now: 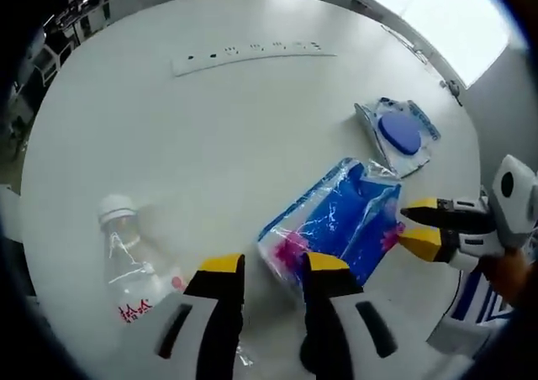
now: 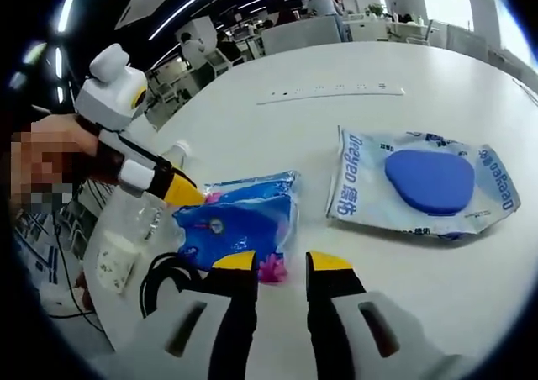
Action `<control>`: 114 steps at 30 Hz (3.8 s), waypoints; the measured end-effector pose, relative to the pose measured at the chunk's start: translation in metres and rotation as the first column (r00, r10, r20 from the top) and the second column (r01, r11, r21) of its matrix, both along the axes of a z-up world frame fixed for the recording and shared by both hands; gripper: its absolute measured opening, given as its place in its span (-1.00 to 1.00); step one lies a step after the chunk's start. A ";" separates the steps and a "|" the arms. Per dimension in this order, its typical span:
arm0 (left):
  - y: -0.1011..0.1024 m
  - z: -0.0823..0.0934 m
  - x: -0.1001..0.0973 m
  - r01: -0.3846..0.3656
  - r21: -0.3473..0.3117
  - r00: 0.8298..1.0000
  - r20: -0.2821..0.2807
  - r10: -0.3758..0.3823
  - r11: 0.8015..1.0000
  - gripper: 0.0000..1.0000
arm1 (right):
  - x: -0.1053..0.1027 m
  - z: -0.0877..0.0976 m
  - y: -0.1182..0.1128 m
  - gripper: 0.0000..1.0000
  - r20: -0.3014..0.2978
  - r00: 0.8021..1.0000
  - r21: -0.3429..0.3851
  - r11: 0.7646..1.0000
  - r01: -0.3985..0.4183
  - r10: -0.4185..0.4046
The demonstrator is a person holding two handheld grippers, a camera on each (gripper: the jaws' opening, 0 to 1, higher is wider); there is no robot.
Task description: Arrange the tabletop items into an orderly group along one side of the table until the central work area is clear of visible clutter.
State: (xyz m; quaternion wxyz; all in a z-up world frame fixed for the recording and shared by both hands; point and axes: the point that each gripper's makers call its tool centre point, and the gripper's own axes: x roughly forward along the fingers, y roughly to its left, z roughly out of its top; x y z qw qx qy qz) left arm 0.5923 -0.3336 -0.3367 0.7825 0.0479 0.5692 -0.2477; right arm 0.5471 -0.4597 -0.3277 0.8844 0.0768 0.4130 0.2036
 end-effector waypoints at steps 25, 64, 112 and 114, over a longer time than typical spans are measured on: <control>0.009 -0.003 0.002 -0.011 0.011 1.000 0.012 0.011 1.000 -0.93 | -0.002 0.000 -0.001 -1.00 -0.016 1.000 0.010 1.000 0.007 -0.007; -0.036 0.073 0.011 0.020 -0.081 0.988 0.155 -0.007 0.997 -1.00 | 0.006 0.065 -0.034 -1.00 0.111 0.993 0.039 0.999 0.037 -0.041; -0.279 0.152 0.023 0.332 -0.237 0.924 0.279 -0.263 0.913 -1.00 | -0.008 0.146 -0.258 -1.00 0.280 0.913 -0.046 0.946 0.322 -0.297; -0.290 0.152 0.023 0.346 -0.238 0.919 0.281 -0.277 0.907 -1.00 | -0.008 0.147 -0.267 -1.00 0.284 0.909 -0.052 0.942 0.332 -0.304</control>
